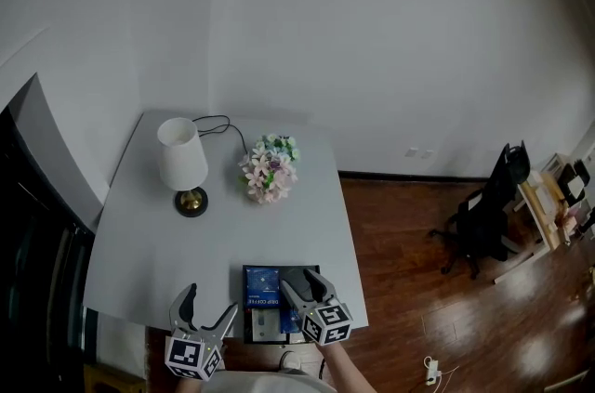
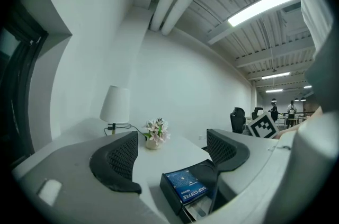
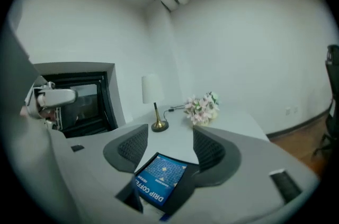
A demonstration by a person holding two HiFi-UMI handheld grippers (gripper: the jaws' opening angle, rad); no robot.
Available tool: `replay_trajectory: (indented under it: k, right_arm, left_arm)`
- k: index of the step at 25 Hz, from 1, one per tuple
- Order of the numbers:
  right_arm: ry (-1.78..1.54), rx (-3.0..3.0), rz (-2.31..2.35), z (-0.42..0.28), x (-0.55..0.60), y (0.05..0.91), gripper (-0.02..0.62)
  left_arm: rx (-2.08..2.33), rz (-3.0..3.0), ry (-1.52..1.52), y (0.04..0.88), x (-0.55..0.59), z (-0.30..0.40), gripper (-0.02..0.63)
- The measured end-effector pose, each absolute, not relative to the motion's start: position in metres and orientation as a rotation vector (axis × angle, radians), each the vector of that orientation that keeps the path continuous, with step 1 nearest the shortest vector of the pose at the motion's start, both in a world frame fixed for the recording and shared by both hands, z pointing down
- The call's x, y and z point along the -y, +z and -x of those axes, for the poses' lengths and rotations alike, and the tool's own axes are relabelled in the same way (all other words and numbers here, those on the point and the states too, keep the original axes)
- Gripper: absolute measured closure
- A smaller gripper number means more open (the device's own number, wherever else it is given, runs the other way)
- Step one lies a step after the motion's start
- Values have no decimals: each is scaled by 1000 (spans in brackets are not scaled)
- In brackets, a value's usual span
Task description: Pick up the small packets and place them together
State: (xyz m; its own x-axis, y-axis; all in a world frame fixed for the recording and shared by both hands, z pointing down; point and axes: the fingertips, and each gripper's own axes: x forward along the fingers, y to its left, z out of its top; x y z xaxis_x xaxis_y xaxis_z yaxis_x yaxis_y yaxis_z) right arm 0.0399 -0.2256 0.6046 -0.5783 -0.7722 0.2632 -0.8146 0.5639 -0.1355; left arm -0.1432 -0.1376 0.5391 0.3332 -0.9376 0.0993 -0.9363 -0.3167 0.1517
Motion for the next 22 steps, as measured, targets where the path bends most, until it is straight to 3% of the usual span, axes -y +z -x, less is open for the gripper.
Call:
replay_trajectory:
  k: [2, 4, 12, 14, 16, 22]
  right_arm:
    - [189, 2660, -1480, -56, 217, 576, 305]
    - [104, 2683, -1580, -71, 207, 558, 189]
    - [42, 2732, -1475, -91, 165, 544, 190]
    - [45, 2751, -1411, -88, 155, 541, 230]
    - [24, 2764, -1364, -85, 147, 539, 230]
    - [-23, 2589, -1153, -73, 141, 589, 232]
  left_arm:
    - [1737, -2434, -9, 533, 140, 141, 210]
    - [1797, -2447, -24, 524, 142, 142, 211]
    - [1796, -2493, -34, 516, 143, 135, 184]
    - [1770, -2485, -44, 516, 143, 133, 186]
    - [1756, -2492, -36, 516, 143, 130, 186]
    - [1717, -2511, -6, 522, 139, 119, 186]
